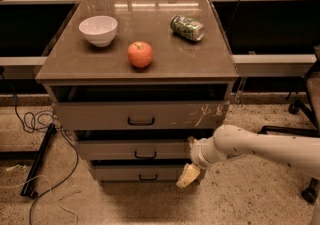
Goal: Open middle drawer
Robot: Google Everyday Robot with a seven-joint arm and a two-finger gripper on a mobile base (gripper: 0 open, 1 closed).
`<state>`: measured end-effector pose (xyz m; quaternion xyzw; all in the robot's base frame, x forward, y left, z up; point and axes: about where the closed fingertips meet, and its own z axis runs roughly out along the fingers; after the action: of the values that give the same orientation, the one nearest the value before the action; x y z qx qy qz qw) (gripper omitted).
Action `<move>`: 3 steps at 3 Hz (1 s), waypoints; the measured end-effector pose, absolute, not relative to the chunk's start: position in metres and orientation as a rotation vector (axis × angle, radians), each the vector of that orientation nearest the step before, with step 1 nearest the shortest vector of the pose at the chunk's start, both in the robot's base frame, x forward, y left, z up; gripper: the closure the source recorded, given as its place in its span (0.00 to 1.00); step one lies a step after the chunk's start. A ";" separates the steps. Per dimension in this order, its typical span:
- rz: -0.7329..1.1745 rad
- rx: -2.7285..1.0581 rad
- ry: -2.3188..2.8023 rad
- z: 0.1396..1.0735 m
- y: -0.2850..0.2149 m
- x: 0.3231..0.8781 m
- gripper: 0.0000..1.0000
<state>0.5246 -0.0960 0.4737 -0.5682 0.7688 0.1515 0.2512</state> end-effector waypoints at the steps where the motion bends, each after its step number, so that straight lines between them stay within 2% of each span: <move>1: 0.406 -1.532 2.067 0.462 -0.088 0.535 0.00; 3: 0.349 -1.509 2.014 0.441 -0.073 0.564 0.00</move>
Offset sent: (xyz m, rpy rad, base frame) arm 0.0457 0.0228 -0.0273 0.0367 -0.1139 -0.0242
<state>0.5642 -0.0731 0.4407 -0.5674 0.7571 0.1314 0.2960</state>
